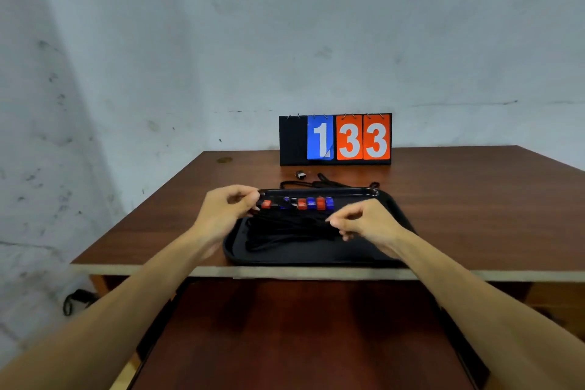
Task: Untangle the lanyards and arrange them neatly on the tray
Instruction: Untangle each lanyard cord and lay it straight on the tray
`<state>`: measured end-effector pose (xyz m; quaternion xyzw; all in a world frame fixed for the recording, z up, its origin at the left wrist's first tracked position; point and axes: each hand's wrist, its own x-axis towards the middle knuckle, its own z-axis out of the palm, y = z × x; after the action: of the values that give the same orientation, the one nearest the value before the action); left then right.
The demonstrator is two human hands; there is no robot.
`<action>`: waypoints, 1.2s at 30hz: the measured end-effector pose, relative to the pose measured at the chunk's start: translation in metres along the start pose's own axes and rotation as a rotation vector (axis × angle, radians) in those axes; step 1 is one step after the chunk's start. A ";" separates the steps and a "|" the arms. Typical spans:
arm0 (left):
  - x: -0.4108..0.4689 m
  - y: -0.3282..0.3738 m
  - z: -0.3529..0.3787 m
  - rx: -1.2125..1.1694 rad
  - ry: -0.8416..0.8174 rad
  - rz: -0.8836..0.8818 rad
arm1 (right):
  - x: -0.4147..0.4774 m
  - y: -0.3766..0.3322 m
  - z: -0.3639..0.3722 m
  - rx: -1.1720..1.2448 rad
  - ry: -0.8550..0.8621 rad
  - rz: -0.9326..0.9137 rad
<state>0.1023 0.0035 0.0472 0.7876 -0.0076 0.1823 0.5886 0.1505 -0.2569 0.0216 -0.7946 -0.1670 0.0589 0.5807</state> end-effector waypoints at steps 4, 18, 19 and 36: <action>-0.014 -0.017 -0.004 0.113 -0.086 0.048 | -0.008 0.009 -0.002 -0.161 -0.021 -0.015; -0.010 -0.050 -0.015 0.582 -0.299 0.147 | -0.002 0.019 0.005 -0.445 0.024 -0.054; -0.009 -0.052 -0.017 0.587 -0.285 0.142 | -0.003 0.019 0.006 -0.444 0.040 -0.059; 0.016 -0.054 -0.002 0.743 -0.143 -0.022 | 0.018 0.013 0.010 -0.600 0.029 0.017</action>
<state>0.1288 0.0255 0.0028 0.9581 0.0263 0.1110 0.2627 0.1669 -0.2453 0.0077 -0.9328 -0.1623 0.0004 0.3218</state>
